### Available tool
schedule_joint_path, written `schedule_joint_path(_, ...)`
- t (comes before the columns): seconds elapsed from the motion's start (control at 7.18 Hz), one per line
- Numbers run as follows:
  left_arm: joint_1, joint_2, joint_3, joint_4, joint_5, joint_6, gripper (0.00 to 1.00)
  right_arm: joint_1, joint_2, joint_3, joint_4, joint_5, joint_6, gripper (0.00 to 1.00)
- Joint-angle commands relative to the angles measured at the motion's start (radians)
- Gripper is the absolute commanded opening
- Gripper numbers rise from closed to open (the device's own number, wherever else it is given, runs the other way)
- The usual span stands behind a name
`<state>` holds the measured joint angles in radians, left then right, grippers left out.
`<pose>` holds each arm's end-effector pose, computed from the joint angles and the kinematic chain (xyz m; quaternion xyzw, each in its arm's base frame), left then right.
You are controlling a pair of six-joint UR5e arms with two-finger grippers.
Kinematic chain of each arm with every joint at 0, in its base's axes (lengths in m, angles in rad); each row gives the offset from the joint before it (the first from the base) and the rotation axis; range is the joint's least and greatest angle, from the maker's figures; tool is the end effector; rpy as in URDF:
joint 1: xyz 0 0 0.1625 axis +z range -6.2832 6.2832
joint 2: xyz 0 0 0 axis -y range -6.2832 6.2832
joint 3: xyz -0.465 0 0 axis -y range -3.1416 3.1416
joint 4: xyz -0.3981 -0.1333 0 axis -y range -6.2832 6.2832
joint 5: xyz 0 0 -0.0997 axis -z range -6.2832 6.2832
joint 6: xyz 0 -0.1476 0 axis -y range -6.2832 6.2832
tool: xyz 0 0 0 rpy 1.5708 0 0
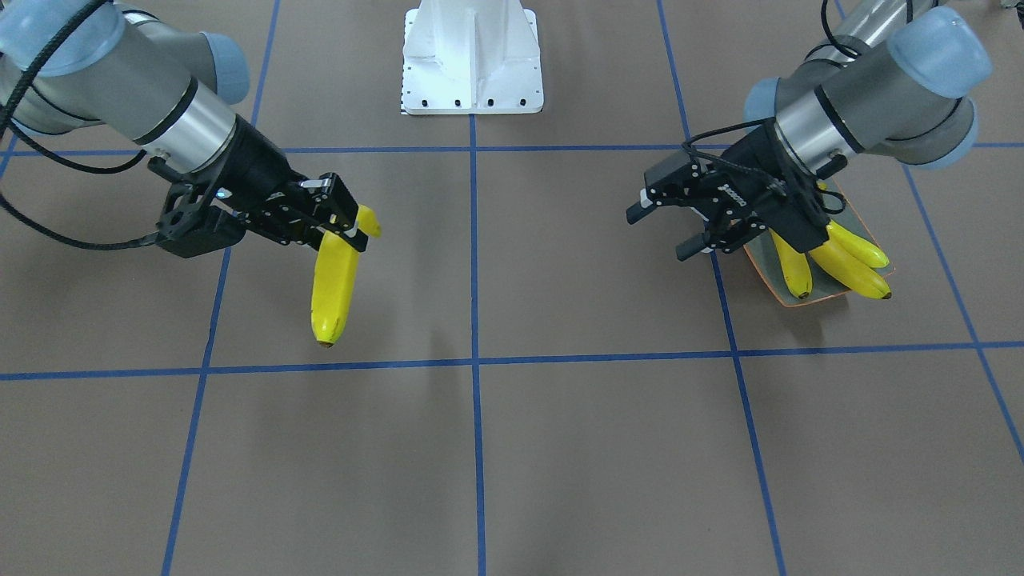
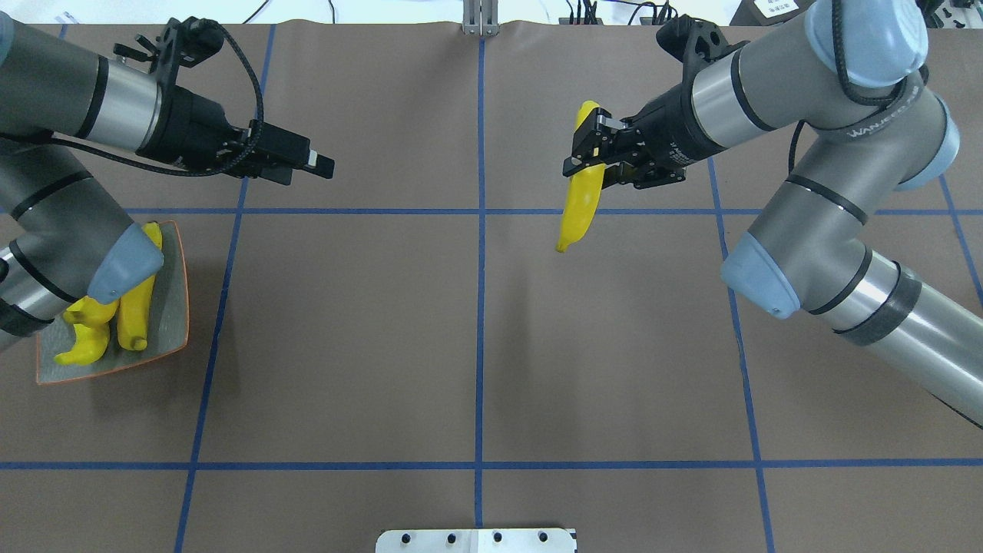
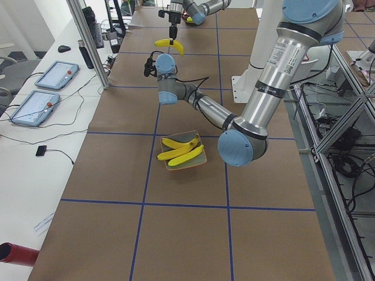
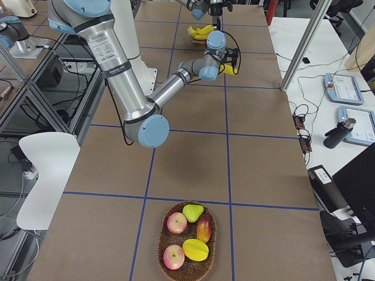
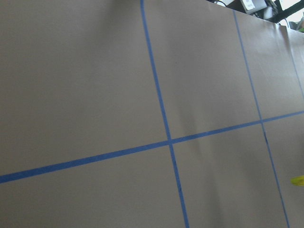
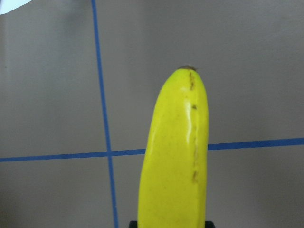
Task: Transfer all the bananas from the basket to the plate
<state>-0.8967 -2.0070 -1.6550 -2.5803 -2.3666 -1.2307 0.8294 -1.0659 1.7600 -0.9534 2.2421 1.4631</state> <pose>0.3834 -0.5245 0.2906 0.1423 0.6822 0.0753 0.7132 -0.4206 -0.5208 0.2481 0.0271 -0.6316 0.0763 0.7711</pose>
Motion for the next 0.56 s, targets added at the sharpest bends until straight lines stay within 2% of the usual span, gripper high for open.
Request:
schedule_joint_path(0.0, 0.097, -0.050, 0.001, -0.098, 0.001, -0.021, 0.99, -0.045, 0.006, -0.007, 0.087, -0.013, 0.037, 0.00)
schedule_joint_path(0.28, 0.146, -0.073, 0.001, -0.196, 0.004, -0.042, 0.99, -0.071, 0.012, -0.008, 0.163, -0.019, 0.094, 0.00)
schedule_joint_path(0.42, 0.169, -0.079, -0.002, -0.240, 0.038, -0.094, 0.99, -0.084, 0.012, -0.007, 0.207, -0.028, 0.139, 0.00)
